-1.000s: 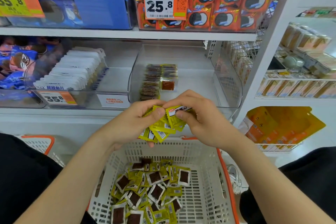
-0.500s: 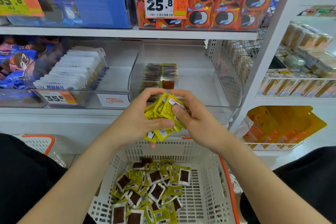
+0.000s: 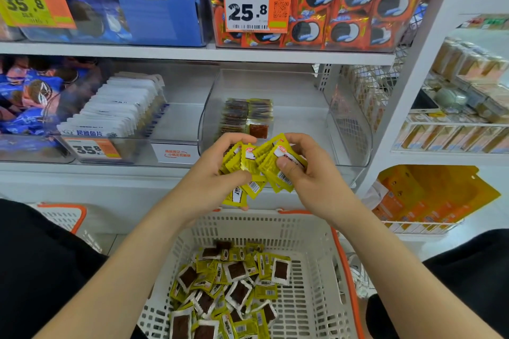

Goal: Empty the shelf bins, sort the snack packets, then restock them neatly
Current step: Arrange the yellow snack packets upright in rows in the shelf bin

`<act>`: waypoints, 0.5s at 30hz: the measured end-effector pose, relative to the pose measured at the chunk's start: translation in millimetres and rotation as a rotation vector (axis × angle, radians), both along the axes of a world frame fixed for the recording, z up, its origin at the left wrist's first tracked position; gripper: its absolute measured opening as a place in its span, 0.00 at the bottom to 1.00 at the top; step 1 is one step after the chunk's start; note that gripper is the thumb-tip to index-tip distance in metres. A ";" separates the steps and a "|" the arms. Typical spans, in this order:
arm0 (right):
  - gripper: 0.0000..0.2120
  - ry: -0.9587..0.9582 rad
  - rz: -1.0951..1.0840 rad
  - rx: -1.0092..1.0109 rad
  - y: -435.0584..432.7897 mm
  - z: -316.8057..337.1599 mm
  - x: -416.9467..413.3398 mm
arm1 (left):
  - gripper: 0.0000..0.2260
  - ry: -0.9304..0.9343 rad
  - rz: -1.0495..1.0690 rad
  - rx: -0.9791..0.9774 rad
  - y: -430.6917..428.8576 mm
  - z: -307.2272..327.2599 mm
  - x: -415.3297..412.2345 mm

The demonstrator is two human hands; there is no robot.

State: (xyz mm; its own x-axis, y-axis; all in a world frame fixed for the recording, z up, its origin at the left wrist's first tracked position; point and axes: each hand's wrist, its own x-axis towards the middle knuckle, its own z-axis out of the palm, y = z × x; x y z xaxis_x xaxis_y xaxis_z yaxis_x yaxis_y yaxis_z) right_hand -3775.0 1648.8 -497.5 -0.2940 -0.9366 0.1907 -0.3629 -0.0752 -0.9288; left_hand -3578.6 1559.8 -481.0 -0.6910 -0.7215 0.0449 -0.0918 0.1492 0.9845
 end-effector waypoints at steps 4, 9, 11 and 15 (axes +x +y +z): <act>0.19 0.353 0.101 0.017 1.1 -1.7 0.9 | 0.22 -0.071 -0.037 -0.085 -3.6 -2.1 -0.8; 0.20 0.259 0.138 0.024 0.8 -3.3 4.9 | 0.15 -0.114 -0.023 -0.133 -10.6 -7.2 5.4; 0.16 0.111 0.064 0.017 0.3 -2.4 7.5 | 0.13 -0.083 -0.019 -0.096 -12.3 -7.4 6.0; 0.13 -0.163 0.059 0.092 2.5 -2.3 8.0 | 0.16 -0.069 -0.096 -0.065 -14.2 -3.9 8.1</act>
